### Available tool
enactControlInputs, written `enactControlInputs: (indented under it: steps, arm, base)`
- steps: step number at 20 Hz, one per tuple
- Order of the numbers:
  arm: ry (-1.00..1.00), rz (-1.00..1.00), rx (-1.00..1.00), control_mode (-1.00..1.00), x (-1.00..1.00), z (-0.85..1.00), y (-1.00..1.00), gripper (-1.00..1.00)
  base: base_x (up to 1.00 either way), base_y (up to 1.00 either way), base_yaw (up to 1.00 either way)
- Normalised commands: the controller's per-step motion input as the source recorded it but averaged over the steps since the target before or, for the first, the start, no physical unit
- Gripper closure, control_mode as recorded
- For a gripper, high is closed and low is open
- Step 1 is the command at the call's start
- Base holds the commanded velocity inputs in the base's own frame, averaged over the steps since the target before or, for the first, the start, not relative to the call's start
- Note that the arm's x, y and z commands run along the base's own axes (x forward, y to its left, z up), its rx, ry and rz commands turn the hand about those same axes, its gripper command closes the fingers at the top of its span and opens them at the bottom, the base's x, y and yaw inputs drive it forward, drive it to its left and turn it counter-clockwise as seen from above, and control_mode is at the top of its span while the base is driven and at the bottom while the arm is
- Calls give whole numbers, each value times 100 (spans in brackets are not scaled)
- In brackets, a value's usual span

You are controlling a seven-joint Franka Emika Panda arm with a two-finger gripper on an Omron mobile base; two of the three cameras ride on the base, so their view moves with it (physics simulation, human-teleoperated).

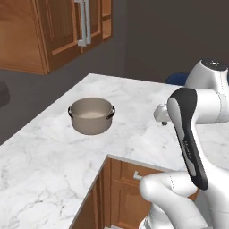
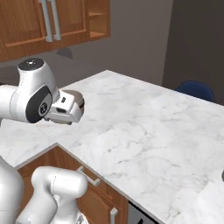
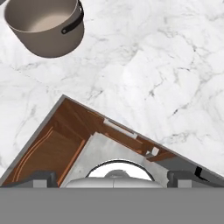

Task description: Pick the pot and glass cup and place them in the sink. Then turn on the water.

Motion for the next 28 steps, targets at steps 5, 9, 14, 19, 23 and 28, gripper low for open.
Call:
enactControlInputs:
  steps: [5,9,14,19,23,28]
  arm:
    - [0,0,0,100,0,0,0,-100]
    - [0,0,0,100,0,0,0,-100]
    - [0,0,0,100,0,0,0,-100]
    - [0,0,0,100,0,0,0,-100]
    - [0,0,0,100,0,0,0,-100]
    - [0,1,0,-100,8,-3,15,-100]
  base:
    - [56,3,9]
    - [70,20,21]
    - [47,15,29]
    - [18,21,24]
    - [4,20,14]
    - [0,0,0]
